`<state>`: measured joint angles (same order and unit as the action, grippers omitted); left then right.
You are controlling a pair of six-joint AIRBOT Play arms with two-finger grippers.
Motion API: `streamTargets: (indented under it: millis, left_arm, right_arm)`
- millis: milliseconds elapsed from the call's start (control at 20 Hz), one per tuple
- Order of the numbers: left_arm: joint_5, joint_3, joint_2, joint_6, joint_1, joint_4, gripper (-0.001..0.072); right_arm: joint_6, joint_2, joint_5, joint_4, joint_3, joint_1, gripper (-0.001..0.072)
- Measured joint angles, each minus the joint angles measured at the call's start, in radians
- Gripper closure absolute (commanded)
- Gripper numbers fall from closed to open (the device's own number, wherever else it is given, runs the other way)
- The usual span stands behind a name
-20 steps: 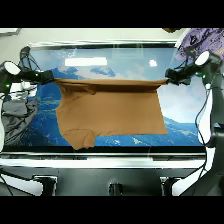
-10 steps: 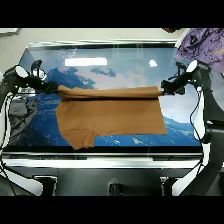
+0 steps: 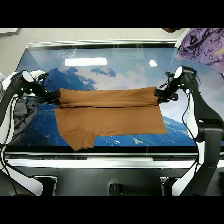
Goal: Fold the clothes and pants, and hang the long-sleeved shirts on hangers.
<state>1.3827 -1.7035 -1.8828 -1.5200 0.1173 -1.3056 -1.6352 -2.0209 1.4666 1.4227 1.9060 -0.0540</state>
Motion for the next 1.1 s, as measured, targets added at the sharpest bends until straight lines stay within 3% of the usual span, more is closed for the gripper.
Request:
streamTargets:
  millis: [100,150,200,250,300,450,700,850,1100]
  left_arm:
    - [0.004,0.000,-0.008,-0.002,0.000,0.001,0.0672]
    - [0.006,0.000,-0.012,-0.002,0.000,0.002,0.0595]
    - [0.007,0.000,-0.014,-0.004,0.000,0.002,0.0416]
    - [0.010,0.000,-0.015,-0.007,0.000,0.002,0.0177]
    - [0.011,-0.002,-0.014,-0.016,0.000,0.002,0.0095]
    - [0.014,-0.013,0.019,-0.026,0.007,0.005,0.0095]
    - [0.030,0.082,0.198,-0.047,0.081,0.002,0.0113]
    - [0.002,0.351,0.395,-0.070,0.147,0.016,0.0113]
    - [-0.131,0.872,0.733,-0.085,0.198,0.188,0.0112]
  right_arm:
    - [-0.004,-0.010,0.008,0.006,0.000,0.005,0.0675]
    - [-0.005,-0.012,0.012,0.007,-0.001,0.007,0.0563]
    - [-0.005,-0.014,0.019,0.009,-0.001,0.009,0.0400]
    - [-0.005,-0.015,0.027,0.014,-0.001,0.010,0.0283]
    - [-0.005,-0.015,0.036,0.014,-0.001,0.010,0.0257]
    - [-0.006,0.012,0.060,0.000,-0.001,0.005,0.0208]
    - [0.039,0.134,0.081,-0.098,-0.011,-0.104,0.0214]
    - [0.092,0.235,0.085,-0.227,-0.118,-0.243,0.0214]
    - [0.167,0.414,0.030,-0.349,-0.467,-0.402,0.0218]
